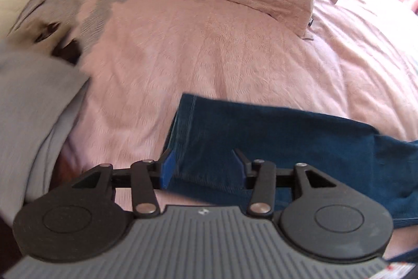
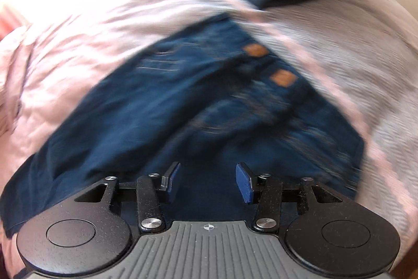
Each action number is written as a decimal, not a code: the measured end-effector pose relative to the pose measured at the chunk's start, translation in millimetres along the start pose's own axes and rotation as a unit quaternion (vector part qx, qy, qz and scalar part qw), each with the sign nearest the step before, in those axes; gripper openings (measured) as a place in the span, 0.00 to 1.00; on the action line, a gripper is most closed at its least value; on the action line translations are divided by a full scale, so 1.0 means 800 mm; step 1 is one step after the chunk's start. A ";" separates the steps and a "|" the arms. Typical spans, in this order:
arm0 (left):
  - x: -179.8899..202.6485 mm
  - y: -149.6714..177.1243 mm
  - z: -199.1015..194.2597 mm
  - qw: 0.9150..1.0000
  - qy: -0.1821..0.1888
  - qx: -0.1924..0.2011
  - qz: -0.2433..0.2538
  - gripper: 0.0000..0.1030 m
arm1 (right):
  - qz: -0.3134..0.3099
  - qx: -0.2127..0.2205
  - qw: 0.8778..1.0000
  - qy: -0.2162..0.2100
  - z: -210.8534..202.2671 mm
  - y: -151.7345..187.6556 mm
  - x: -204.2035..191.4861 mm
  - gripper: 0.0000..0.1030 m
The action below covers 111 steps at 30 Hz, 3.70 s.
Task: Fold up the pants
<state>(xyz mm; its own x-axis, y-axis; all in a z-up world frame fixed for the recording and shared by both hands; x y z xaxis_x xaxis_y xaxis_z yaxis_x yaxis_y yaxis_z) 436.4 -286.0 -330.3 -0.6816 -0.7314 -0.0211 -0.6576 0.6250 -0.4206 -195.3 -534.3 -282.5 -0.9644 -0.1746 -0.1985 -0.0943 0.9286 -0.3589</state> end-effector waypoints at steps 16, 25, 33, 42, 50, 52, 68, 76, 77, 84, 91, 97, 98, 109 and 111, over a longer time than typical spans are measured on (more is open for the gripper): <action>-0.010 -0.044 0.056 0.997 0.060 0.044 -0.025 0.07 | -0.123 0.024 0.990 -0.067 0.103 -0.001 -0.204 0.42; -0.036 -0.068 0.013 0.989 0.053 0.139 -0.011 0.15 | -0.068 0.017 0.997 -0.036 0.091 -0.006 -0.149 0.42; -0.047 -0.038 0.104 0.991 -0.115 0.040 -0.062 0.33 | -0.031 0.005 0.999 0.007 0.042 0.011 -0.041 0.42; -0.033 0.082 -0.049 0.985 -0.047 0.014 -0.168 0.37 | 0.118 0.042 0.991 0.052 -0.037 0.030 0.179 0.42; 0.011 0.223 -0.143 0.966 -0.060 -0.025 -0.250 0.38 | 0.265 0.037 0.961 -0.076 -0.009 0.041 0.326 0.42; 0.020 0.253 -0.162 0.961 -0.067 -0.027 -0.268 0.38 | 0.287 0.027 0.951 -0.115 0.012 0.046 0.341 0.42; 0.010 0.396 -0.164 0.886 0.001 0.022 -0.463 0.52 | 0.329 0.003 0.916 -0.231 0.045 0.065 0.389 0.42; 0.003 0.359 -0.156 0.907 -0.012 0.055 -0.418 0.01 | 0.338 0.034 0.912 -0.231 0.004 0.059 0.377 0.07; 0.003 0.352 -0.173 0.912 -0.007 0.073 -0.403 0.01 | 0.325 0.045 0.914 -0.238 -0.013 0.055 0.372 0.06; -0.022 0.346 -0.289 0.938 -0.042 0.162 -0.303 0.04 | 0.284 0.036 0.925 -0.248 -0.077 0.082 0.361 0.05; -0.008 0.419 -0.171 0.959 -0.162 -0.007 -0.232 0.25 | 0.293 -0.025 0.953 -0.074 -0.035 0.129 0.391 0.04; -0.013 0.422 -0.210 0.930 -0.240 0.014 -0.280 0.42 | 0.060 0.007 0.998 0.034 -0.083 0.087 0.350 0.38; -0.007 0.419 -0.221 0.928 -0.250 0.027 -0.276 0.41 | 0.014 0.025 0.999 0.036 -0.088 0.082 0.330 0.40; 0.242 0.414 -0.211 0.994 -0.081 0.063 0.036 0.40 | -0.336 0.035 0.941 0.000 0.002 0.139 0.168 0.44; 0.257 0.437 -0.196 0.995 -0.088 0.034 0.034 0.39 | -0.353 0.019 0.935 -0.003 0.007 0.152 0.188 0.47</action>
<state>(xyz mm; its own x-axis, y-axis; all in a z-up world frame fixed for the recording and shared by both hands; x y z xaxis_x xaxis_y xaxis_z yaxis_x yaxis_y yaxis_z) 16.2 -175.4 -339.6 -0.6537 -0.7276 -0.2077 -0.5843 0.6598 -0.4724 -350.6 -449.2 -360.8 -0.6639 -0.7417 0.0953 -0.6981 0.5691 -0.4344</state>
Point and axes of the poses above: each gripper's, at about its wrist camera, not at the fingertips, and z roughly the way its jaws point, x to its right, y to its underside, the point moved 2 cm from there along z, roughly the way its jaws point, and after that the axes turned 1 degree about -x, right-handed, at the moved point
